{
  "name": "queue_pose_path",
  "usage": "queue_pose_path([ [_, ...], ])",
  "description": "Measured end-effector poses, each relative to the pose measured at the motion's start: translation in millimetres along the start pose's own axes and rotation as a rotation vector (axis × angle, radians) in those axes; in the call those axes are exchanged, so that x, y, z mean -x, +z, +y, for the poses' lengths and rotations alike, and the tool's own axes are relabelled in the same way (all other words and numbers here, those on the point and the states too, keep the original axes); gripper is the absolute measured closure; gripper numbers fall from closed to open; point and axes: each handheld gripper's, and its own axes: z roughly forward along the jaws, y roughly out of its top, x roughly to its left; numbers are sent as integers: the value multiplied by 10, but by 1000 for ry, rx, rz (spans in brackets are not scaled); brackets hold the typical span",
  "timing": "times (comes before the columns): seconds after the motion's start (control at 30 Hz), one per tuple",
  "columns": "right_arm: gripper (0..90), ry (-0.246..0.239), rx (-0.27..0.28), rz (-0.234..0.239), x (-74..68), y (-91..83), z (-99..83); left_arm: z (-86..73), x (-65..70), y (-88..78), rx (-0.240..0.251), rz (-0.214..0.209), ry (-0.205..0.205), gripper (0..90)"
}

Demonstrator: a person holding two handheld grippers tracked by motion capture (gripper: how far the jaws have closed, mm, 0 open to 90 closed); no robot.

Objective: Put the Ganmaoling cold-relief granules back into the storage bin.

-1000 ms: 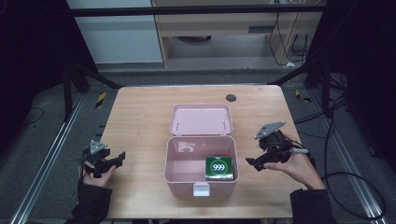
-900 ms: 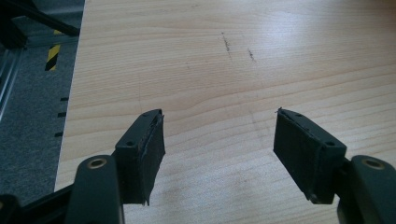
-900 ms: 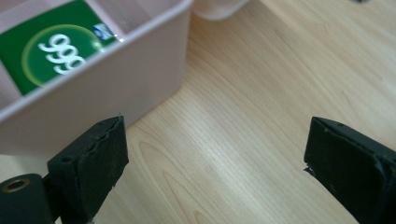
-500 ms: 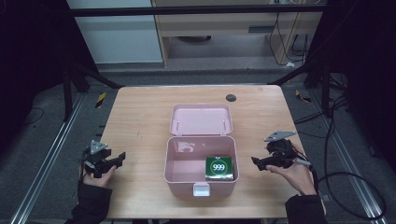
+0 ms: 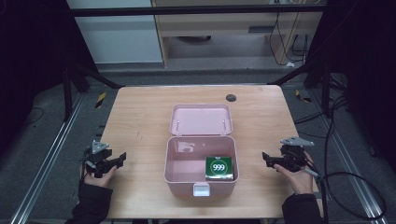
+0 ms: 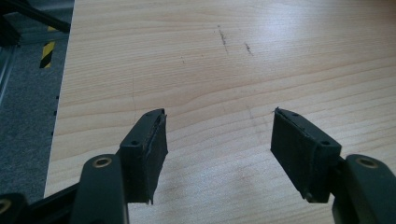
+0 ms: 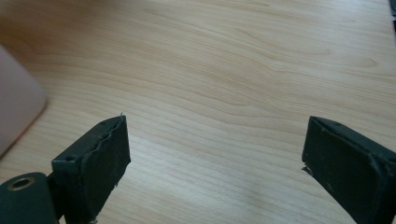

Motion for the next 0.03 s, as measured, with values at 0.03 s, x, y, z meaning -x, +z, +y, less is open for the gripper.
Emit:
queue_pose_path([
  [0.03,75,6,1,-3,19,9,-19,-1,-2,2,0,1,0,350],
])
